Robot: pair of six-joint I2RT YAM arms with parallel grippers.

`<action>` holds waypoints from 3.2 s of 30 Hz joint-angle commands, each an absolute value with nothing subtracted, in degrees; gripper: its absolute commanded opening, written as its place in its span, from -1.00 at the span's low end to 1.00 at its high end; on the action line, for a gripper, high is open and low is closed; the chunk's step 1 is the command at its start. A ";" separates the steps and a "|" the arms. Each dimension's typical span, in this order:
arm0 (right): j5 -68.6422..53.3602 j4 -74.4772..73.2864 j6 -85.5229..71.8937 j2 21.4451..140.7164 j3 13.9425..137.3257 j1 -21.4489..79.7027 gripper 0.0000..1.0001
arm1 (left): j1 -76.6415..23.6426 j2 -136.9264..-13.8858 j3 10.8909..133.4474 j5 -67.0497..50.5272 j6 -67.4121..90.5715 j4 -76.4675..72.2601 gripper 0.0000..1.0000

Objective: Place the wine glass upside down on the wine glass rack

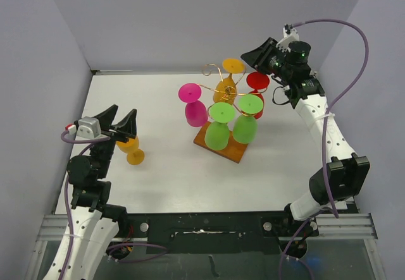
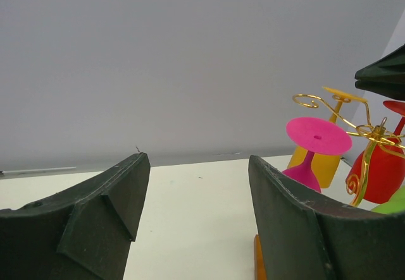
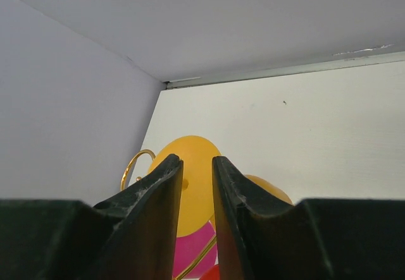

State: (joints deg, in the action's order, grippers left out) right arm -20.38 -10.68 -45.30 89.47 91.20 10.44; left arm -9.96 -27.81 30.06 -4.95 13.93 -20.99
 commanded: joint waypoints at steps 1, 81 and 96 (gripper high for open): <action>-20.46 -11.01 -43.22 89.34 94.72 10.34 -0.42 | -9.49 -27.51 32.97 -5.18 13.89 -21.88 0.26; 2.65 -0.13 -31.78 62.36 70.53 45.23 -0.18 | -9.32 -47.35 59.43 1.71 25.72 25.67 -1.00; 14.76 20.02 -40.39 69.98 70.36 60.50 -0.17 | -9.23 -30.17 49.89 -15.43 31.12 -19.98 -1.00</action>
State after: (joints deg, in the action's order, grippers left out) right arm 9.23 9.04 -37.19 68.51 68.45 57.71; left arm -9.28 -30.85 52.01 -9.30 28.47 -1.63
